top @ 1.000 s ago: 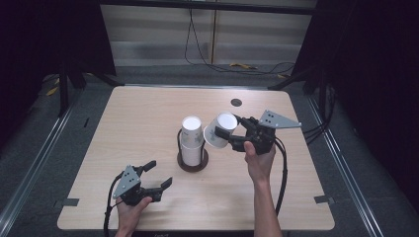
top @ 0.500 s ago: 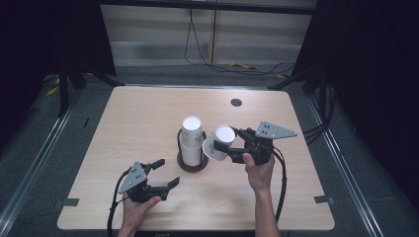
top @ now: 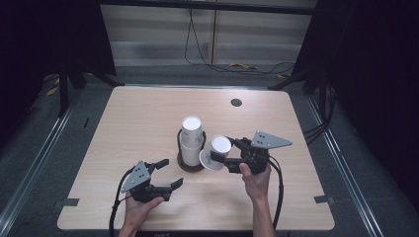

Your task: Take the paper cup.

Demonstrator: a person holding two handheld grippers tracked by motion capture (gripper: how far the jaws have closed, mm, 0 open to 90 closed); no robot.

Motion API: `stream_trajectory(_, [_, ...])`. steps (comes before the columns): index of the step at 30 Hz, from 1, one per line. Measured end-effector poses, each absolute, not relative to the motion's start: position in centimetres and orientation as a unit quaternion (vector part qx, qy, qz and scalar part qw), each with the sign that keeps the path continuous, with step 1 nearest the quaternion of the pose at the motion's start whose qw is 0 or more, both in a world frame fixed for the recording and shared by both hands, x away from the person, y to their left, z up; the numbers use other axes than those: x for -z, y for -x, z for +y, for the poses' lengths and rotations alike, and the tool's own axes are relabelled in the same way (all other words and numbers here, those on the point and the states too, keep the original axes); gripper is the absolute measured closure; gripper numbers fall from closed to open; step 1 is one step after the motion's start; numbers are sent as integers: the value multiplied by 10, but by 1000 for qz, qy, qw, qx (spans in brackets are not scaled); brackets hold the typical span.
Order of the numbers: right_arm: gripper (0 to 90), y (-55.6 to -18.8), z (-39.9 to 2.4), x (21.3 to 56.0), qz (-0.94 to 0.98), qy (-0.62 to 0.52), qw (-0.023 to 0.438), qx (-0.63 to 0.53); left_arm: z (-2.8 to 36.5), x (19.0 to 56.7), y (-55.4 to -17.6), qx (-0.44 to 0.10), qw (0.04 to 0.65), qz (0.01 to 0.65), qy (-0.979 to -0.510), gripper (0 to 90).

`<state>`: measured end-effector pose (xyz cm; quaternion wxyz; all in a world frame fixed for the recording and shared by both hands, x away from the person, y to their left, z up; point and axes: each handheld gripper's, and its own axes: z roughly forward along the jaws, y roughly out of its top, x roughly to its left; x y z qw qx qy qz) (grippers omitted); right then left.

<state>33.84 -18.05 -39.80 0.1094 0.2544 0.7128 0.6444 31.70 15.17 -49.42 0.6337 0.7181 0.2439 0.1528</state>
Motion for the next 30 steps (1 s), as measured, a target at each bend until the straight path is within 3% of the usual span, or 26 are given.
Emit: stream_trajectory(30, [354, -329, -150, 442, 730, -244, 57, -635, 122, 489, -313, -120, 646, 168, -735, 209])
